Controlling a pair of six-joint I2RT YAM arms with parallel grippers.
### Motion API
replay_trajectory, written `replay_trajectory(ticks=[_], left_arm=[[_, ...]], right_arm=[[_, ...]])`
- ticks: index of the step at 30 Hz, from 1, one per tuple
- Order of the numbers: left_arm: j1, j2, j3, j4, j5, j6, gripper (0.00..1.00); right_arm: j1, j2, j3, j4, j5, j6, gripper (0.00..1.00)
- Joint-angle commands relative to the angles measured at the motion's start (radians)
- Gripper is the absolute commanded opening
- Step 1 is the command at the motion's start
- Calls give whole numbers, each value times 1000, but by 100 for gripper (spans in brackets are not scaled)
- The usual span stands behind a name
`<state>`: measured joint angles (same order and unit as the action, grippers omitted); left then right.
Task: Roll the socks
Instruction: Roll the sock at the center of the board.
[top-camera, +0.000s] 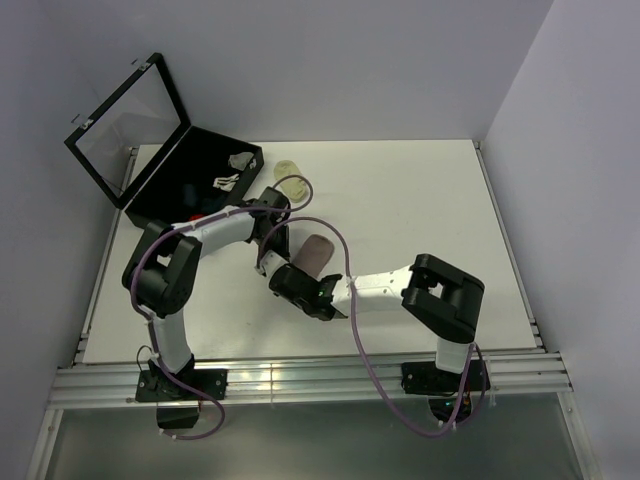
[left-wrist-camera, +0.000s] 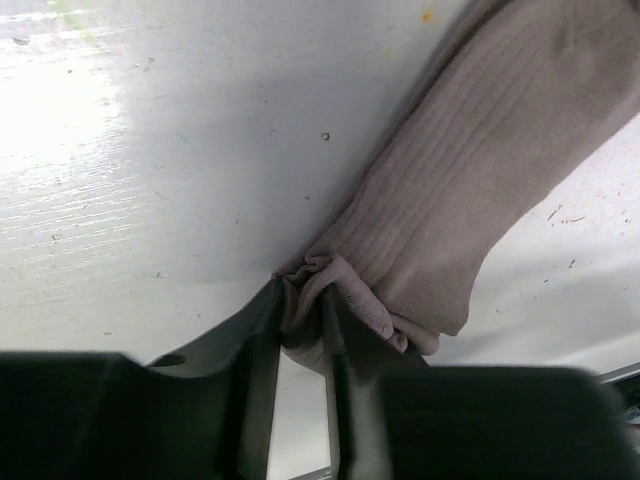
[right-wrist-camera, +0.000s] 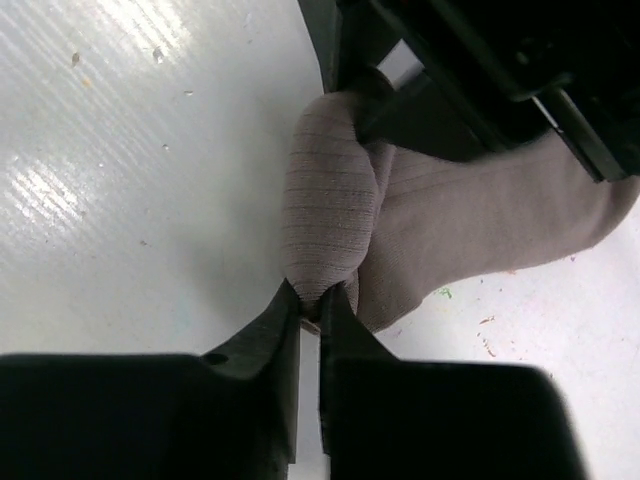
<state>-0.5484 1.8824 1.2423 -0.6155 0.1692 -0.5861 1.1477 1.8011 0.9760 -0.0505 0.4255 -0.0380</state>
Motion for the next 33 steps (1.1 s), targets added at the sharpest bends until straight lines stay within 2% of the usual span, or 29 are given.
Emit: replay_trajectory(ticks=[1,3,4,5,7,8,10,15,22,26,33], left_arm=[[-4,15,-1,-15,-31,31,29],[1,-5,-10,6,-36,22,38],[4,-29,-15,16,-36,16,47],[8,-43,-21,28,-33,8,51],[33,-87,-44,62,-25,-20,58],[51,-106,-61,72,-25,-44,60],[74,-164,-86,112,-27,-72,64],[140,-290,-185,169,-42,-164,66],[146,-459,-358,244,-68,-271,66],[145,-505,-483,332,-7,-325,65],[130,-508,-561,425,33,-386,64]], right_arm=[[4,-26,16,47,-62,21,1],[-9,-57,4,41,-112,59,0],[-19,-71,-3,43,-151,78,0],[-29,-83,-6,43,-222,93,0],[-74,-104,-17,38,-309,138,0],[-89,-111,-20,40,-403,168,0],[-144,-128,-37,47,-497,199,0],[-276,-123,-72,139,-831,302,0],[-384,-42,-53,193,-1088,389,0],[-431,15,-53,245,-1185,441,0],[-471,104,1,189,-1226,429,0]])
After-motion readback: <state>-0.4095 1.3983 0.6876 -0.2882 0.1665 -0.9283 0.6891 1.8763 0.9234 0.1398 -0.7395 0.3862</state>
